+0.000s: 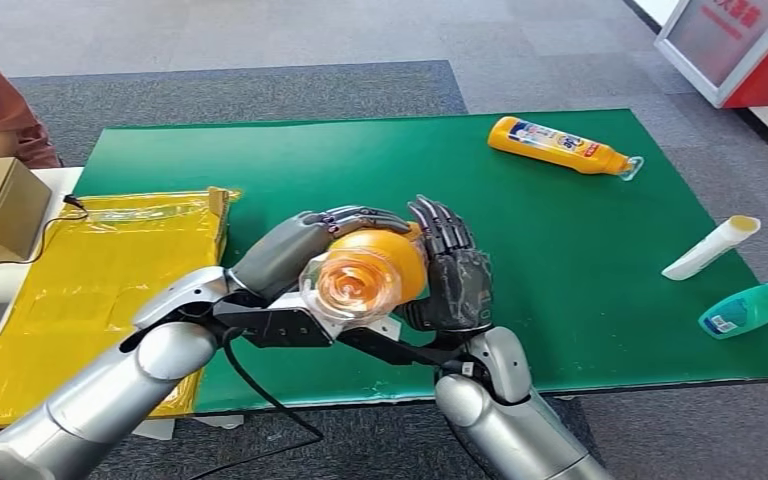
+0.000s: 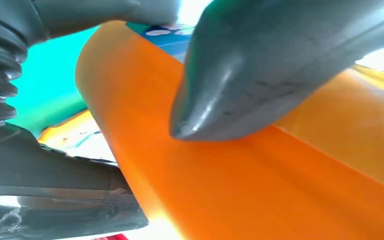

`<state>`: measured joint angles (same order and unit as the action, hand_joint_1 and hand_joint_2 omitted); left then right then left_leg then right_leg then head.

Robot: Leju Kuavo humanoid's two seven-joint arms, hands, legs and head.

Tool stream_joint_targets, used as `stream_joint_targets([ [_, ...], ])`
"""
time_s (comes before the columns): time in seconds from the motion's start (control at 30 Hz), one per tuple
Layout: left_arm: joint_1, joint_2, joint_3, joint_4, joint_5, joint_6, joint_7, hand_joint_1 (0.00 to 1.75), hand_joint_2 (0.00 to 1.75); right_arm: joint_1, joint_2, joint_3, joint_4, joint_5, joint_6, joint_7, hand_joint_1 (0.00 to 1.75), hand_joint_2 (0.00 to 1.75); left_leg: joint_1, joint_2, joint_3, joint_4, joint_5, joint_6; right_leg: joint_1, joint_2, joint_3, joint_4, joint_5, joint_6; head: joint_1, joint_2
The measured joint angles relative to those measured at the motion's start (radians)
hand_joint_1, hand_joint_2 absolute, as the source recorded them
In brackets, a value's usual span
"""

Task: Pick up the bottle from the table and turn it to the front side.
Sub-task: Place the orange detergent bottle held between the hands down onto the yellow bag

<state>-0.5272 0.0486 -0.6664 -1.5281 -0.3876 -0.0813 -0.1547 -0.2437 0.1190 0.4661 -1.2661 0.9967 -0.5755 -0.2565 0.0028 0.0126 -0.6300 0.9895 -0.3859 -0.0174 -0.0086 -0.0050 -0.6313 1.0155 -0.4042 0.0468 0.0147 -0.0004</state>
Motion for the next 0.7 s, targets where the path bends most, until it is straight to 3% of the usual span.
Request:
stream_joint_targets([
  [0.13, 0.028, -0.006, 0.024, -0.022, 0.022, 0.03, -0.008, 1.75, 1.75, 0.004, 0.0, -0.001, 0.0, -0.018, 0.02, 0.016, 0.0, 1.75, 0.0, 0.0, 0.0, 0.0, 0.0, 0.0, 0.0, 0.0, 0.0, 0.0, 0.0, 0.0, 0.0, 0.0],
  [0.3, 0.112, -0.016, 0.098, -0.08, 0.022, 0.133, -0.051, 1.75, 1.75, 0.019, 0.0, -0.02, 0.0, -0.148, 0.115, 0.027, 0.0, 1.75, 0.0, 0.001, 0.0, 0.0, 0.0, 0.0, 0.0, 0.001, 0.0, 0.0, 0.0, 0.0, 0.0, 0.0],
  [0.5, 0.21, -0.017, 0.176, -0.15, -0.284, 0.358, -0.049, 1.75, 1.75, 0.058, 0.0, -0.09, -0.015, -0.3, 0.2, 0.025, 0.0, 1.75, 0.0, 0.001, 0.0, 0.0, 0.0, 0.0, 0.0, 0.001, 0.0, 0.0, -0.001, 0.0, 0.0, 0.0],
  [0.7, 0.268, -0.016, 0.205, -0.174, -0.36, 0.407, -0.036, 1.75, 1.75, 0.073, 0.0, -0.14, -0.047, -0.335, 0.22, 0.021, 0.0, 1.75, 0.0, 0.001, 0.0, 0.0, 0.0, 0.0, 0.0, 0.001, 0.0, 0.0, -0.001, 0.0, 0.0, 0.0],
])
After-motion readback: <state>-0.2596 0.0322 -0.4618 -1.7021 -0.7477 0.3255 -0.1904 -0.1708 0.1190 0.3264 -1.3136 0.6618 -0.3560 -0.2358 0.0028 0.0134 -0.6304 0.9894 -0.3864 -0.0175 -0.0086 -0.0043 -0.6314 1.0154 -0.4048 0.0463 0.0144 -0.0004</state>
